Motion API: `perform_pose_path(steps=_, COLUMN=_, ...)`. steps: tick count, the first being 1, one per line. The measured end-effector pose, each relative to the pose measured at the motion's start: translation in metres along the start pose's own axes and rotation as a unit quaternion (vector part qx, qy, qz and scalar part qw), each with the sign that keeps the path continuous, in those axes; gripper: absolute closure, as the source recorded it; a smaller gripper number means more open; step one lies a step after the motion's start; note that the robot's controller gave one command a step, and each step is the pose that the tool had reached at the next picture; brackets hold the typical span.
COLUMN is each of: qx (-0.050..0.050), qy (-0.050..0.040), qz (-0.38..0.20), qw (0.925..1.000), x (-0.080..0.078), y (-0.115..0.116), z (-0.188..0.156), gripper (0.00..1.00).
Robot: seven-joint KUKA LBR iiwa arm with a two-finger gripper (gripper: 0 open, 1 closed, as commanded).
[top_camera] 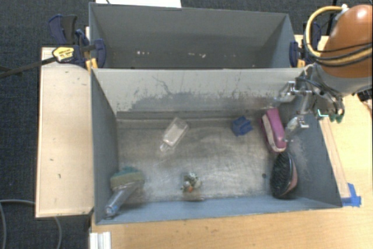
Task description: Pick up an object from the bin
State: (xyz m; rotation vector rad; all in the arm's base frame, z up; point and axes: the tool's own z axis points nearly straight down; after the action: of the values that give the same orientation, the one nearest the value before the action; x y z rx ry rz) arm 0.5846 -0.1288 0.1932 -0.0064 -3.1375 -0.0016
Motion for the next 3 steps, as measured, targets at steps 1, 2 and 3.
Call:
perform_pose_path(steps=1, qx=0.002, qy=-0.0058, qz=-0.188, qw=0.9822, x=0.021, y=0.113, z=0.121, gripper=0.0)
perform_pose_path(steps=2, qx=-0.002, qy=-0.0066, qz=-0.203, qw=0.9791, x=0.032, y=0.22, z=0.057, gripper=0.0)
perform_pose_path(steps=3, qx=0.0, qy=-0.0004, qz=-0.292, qw=0.9563, x=0.092, y=0.238, z=0.114, gripper=0.0)
